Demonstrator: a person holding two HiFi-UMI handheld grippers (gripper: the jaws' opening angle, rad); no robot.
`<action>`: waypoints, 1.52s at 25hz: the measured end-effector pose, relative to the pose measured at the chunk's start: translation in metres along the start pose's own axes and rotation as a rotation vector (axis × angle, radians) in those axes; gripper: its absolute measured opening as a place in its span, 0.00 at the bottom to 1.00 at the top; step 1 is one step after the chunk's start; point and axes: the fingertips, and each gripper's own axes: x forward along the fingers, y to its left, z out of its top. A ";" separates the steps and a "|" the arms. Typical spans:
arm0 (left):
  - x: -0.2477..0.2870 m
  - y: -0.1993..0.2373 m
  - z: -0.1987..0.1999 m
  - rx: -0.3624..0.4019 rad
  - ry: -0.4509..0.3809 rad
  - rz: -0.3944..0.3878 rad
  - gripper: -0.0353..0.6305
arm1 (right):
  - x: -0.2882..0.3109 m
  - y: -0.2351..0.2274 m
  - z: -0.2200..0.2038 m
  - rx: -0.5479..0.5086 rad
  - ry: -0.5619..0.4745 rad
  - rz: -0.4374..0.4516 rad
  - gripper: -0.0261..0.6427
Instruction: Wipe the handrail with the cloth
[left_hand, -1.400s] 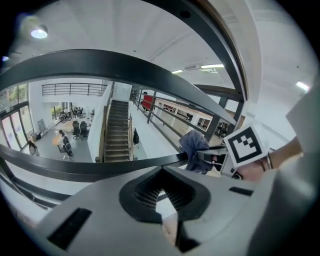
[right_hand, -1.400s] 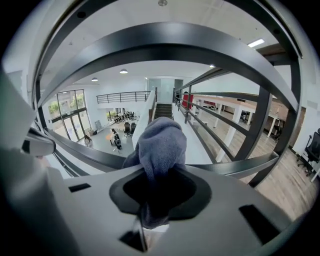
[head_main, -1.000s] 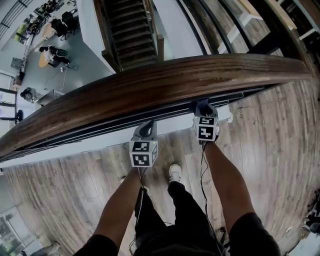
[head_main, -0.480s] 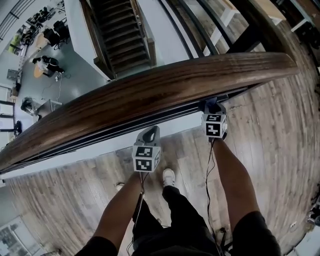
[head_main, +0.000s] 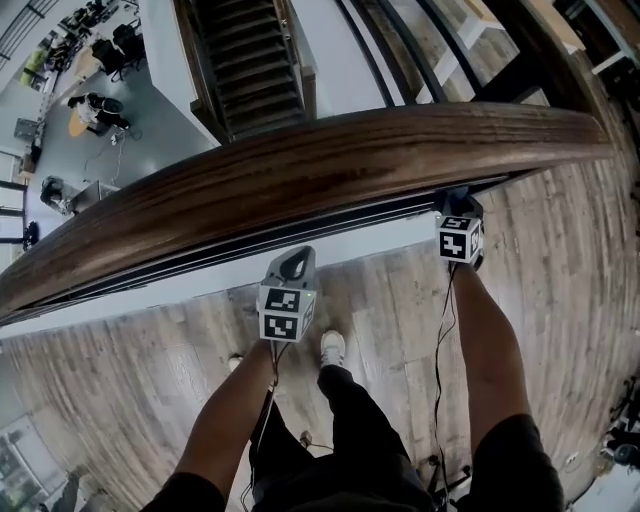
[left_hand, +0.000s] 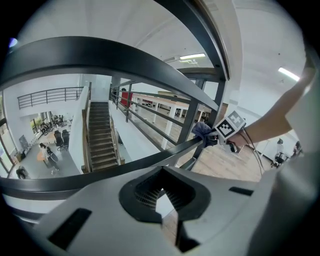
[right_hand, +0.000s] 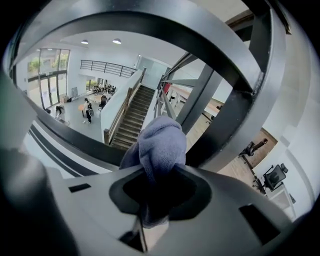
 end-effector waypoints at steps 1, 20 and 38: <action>-0.006 0.008 -0.004 -0.004 -0.001 0.011 0.06 | 0.001 0.001 -0.001 -0.010 0.010 -0.007 0.15; -0.233 0.241 -0.197 -0.336 -0.035 0.341 0.06 | -0.210 0.461 0.028 0.102 -0.219 0.503 0.15; -0.464 0.576 -0.393 -0.525 -0.072 0.576 0.06 | -0.285 0.968 0.141 0.047 -0.253 0.799 0.15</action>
